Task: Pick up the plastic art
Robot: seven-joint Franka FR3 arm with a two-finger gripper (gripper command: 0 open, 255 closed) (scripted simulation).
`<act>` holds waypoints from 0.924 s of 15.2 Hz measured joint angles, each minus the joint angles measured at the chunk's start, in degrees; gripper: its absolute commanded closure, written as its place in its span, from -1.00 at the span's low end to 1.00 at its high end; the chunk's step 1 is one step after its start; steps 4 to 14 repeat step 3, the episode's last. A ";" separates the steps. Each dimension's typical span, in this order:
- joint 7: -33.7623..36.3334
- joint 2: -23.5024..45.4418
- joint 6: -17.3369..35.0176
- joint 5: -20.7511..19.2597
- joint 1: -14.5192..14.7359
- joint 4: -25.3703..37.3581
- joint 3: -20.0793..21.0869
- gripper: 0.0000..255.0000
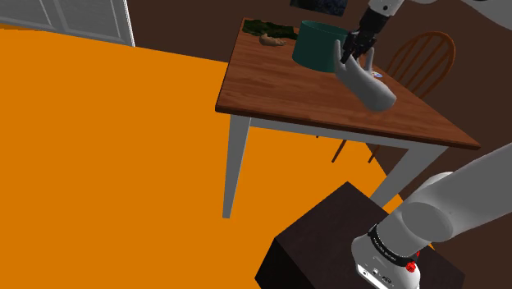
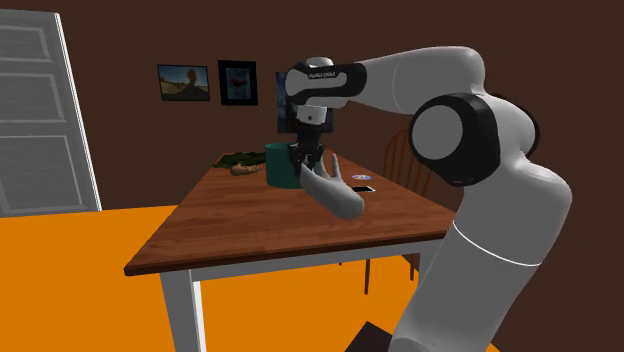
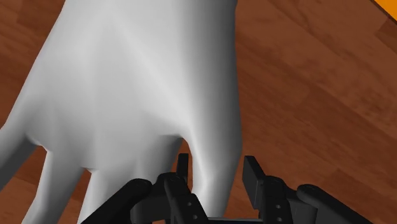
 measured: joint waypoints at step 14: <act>-0.03 0.93 -2.18 0.25 0.08 3.09 -0.07 1.00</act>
